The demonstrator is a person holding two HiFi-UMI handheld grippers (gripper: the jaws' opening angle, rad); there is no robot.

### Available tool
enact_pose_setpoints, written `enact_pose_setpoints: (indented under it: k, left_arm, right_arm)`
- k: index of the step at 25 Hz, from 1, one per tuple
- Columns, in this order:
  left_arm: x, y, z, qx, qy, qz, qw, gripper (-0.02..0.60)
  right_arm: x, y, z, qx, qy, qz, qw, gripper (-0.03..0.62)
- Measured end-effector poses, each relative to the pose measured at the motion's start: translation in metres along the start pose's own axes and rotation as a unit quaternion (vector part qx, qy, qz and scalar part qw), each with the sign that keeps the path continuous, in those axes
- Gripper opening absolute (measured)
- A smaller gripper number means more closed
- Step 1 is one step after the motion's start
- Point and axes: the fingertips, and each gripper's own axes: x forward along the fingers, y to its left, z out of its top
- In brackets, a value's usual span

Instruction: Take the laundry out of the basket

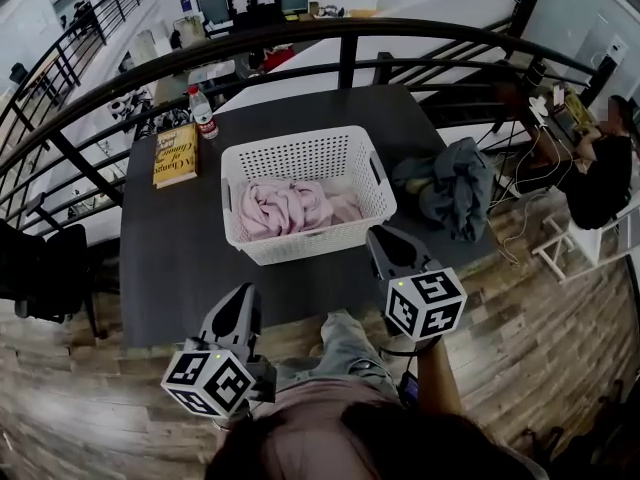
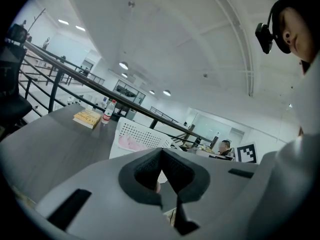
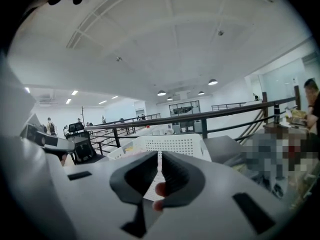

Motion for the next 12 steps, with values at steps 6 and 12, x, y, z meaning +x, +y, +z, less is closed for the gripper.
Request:
enact_pose_setpoints:
  k: [6, 12]
  left_arm:
    - [-0.013, 0.014, 0.001, 0.0, -0.006, 0.013, 0.9999, -0.002]
    - [-0.02, 0.026, 0.0, -0.006, -0.009, 0.022, 0.9997, -0.002]
  right_arm:
    - [-0.001, 0.03, -0.001, 0.003, -0.002, 0.026, 1.0, 0.032]
    - [0.002, 0.047, -0.003, 0.0, 0.007, 0.038, 0.999, 0.028]
